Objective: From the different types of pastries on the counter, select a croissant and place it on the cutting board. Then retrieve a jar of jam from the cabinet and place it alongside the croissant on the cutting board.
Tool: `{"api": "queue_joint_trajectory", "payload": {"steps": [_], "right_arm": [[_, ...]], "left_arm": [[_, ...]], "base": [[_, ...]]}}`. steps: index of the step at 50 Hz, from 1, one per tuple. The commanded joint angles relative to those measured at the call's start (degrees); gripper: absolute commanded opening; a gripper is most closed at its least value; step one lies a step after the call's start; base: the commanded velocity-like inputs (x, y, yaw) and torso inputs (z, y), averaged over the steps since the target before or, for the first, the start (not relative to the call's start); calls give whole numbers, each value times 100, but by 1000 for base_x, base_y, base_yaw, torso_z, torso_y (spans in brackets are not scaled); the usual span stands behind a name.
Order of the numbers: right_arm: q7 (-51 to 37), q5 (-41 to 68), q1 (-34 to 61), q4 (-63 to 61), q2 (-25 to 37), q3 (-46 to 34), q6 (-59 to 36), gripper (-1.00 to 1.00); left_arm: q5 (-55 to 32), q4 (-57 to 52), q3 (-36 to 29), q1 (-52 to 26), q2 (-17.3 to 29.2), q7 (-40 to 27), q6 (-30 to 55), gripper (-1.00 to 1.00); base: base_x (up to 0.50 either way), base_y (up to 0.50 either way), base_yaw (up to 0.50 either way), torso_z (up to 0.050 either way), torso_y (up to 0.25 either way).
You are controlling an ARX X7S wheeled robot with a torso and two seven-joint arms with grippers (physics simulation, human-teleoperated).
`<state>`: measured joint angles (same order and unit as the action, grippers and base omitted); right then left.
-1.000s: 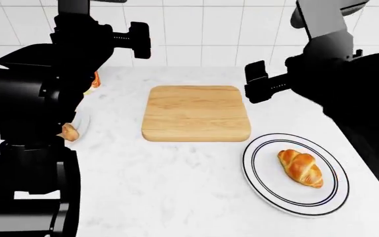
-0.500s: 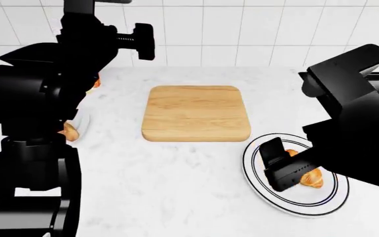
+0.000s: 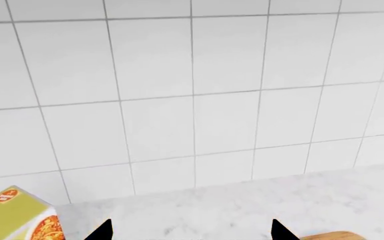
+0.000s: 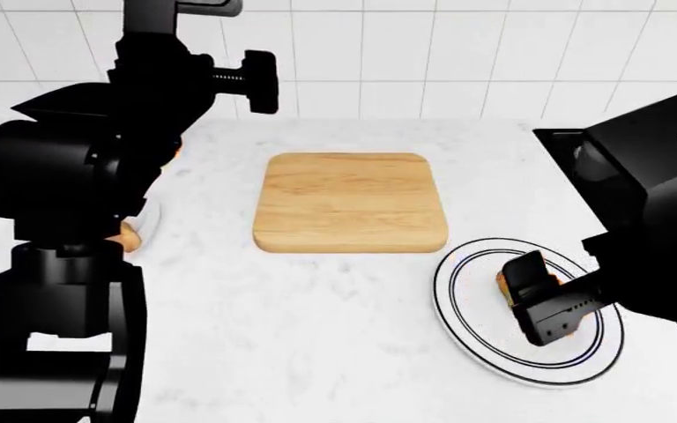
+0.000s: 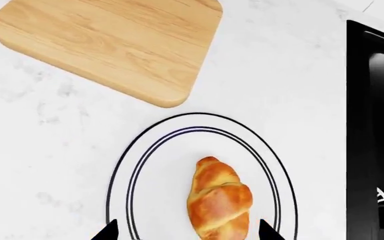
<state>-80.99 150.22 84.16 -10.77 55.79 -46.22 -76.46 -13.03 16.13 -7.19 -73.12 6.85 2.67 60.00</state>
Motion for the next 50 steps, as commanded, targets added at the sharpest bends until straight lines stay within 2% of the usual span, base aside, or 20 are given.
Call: {"api": "queue_joint_trajectory", "payload": {"steps": [1,9,28,40,50], "right_arm": [[500,-719,-271,721,-220,121,-501,100],[870,-1273,-467,1164,-490,192,-786,100],[1600,-2158,-1018,1418,-400,475,-961,100],[2564,-3073,-1396,1581,-433,980,-998,100],[3107,-3602,-1647,1576,-380,1080,-954,100]], "left_arm": [[-18,174,-56,-2,-6,-21,-132,100],[-38,382,-63,-42,14,-8,-261,100],[-96,539,-120,-40,23,-30,-390,100],[-116,686,-182,-63,2,-51,-488,100],[-164,735,-169,-87,16,-77,-521,100]], "base": [[0,0,0,0,0],[0,0,0,0,0],[0,0,0,0,0],[0,0,0,0,0],[0,0,0,0,0]]}}
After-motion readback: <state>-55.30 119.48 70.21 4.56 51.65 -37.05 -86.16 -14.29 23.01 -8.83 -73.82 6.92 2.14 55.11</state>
